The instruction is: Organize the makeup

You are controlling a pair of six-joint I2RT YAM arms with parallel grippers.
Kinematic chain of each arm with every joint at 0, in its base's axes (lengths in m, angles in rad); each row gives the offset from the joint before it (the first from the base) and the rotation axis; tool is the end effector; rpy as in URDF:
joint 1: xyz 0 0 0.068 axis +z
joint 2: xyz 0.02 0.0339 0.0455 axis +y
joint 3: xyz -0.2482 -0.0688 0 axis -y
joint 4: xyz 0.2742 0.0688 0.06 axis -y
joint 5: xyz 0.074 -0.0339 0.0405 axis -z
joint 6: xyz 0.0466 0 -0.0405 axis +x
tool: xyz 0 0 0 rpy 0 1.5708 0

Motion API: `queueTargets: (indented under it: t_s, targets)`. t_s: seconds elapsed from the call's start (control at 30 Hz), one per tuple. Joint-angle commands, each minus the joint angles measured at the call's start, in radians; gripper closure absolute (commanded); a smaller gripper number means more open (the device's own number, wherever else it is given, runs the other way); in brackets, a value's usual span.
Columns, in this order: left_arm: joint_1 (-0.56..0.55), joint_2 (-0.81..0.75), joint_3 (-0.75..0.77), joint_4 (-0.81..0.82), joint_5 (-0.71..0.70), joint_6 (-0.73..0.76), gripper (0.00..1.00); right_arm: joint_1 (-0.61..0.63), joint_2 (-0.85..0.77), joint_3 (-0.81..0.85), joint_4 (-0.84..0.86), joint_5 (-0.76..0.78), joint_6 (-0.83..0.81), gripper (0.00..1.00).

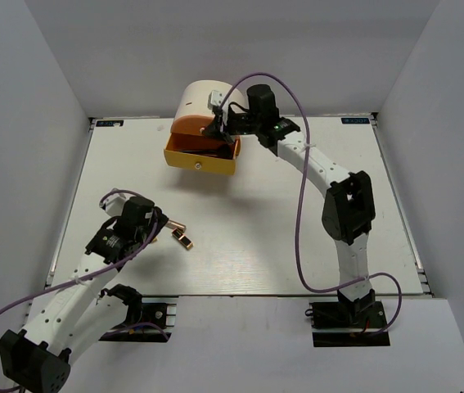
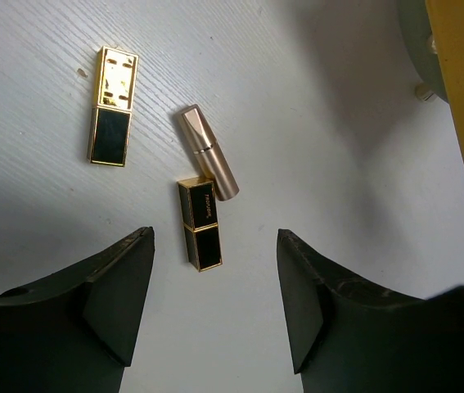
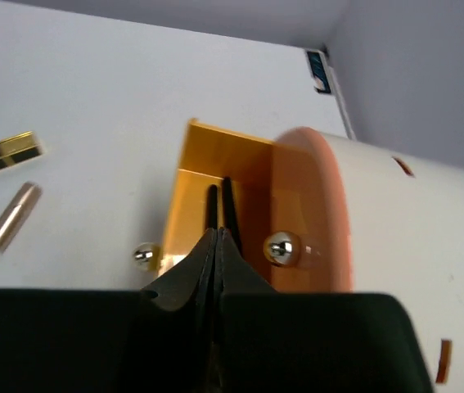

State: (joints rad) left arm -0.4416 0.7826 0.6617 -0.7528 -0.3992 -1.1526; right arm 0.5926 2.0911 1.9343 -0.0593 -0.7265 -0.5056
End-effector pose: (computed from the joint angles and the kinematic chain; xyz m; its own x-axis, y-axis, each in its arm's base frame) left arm 0.1872 -0.0685 0.2253 -0.4352 -0.7256 -0.5330 -0.5651 0.6810 -0.4656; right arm 0.4223 0.3216 0.3220 0.3073 -0.2296 -0.9235 -0.9222 0.1674 -0.3485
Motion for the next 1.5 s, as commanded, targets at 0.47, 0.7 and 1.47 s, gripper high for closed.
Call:
queueTargets:
  t_s: [0.47,0.7,1.47]
  targets:
    - [-0.005,-0.045,-0.044,0.032,0.014,-0.030,0.28,0.061,0.081,0.123,-0.521,0.010,-0.389,1.00]
    - [-0.005,-0.026,-0.042,0.036,0.019,-0.033,0.28,0.098,0.078,0.035,-0.260,0.381,-0.185,1.00]
    - [-0.005,0.032,-0.148,0.435,0.141,0.005,0.25,0.147,0.110,-0.003,-0.017,0.825,-0.163,1.00]
